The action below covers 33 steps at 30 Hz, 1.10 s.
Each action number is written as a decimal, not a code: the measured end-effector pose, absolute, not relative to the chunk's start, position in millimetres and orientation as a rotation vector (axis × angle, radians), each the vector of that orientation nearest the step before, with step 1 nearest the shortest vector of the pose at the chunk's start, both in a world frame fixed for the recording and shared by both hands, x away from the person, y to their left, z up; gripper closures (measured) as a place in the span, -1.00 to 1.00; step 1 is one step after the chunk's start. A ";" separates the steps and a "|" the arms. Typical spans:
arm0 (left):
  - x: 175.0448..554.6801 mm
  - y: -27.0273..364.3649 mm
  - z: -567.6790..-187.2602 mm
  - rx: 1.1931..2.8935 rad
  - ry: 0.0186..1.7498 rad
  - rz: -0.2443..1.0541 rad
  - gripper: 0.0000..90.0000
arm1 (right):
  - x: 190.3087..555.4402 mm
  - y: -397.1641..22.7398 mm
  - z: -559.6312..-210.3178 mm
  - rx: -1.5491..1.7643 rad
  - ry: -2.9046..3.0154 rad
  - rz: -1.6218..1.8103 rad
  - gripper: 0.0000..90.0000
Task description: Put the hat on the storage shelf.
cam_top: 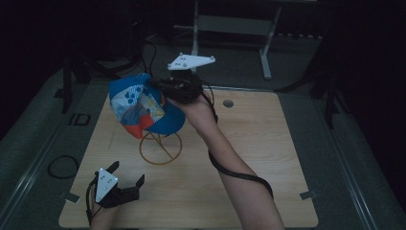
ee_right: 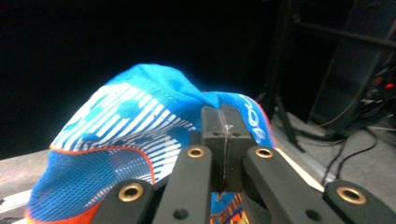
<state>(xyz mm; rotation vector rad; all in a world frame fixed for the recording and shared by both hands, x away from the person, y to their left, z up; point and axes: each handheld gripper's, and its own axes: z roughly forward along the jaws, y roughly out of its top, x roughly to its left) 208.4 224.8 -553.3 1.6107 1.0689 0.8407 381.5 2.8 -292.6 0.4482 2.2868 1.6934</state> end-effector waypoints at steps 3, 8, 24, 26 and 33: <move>207.5 227.1 -552.6 1.590 1.072 0.839 -0.97 | 385.0 14.7 -301.5 0.451 2.331 1.678 1.00; 208.1 230.6 -554.1 1.578 1.092 0.823 -0.97 | 388.5 24.7 -319.5 0.460 2.390 1.633 1.00; 209.1 226.4 -555.7 1.589 1.086 0.808 -0.97 | 387.7 -4.2 -352.8 0.550 2.401 1.625 1.00; 209.2 226.0 -555.9 1.592 1.085 0.806 -0.97 | 386.1 -7.2 -356.6 0.554 2.404 1.628 1.00; 209.8 224.7 -556.9 1.595 1.080 0.795 -0.97 | 378.7 -14.0 -364.8 0.557 2.406 1.650 1.00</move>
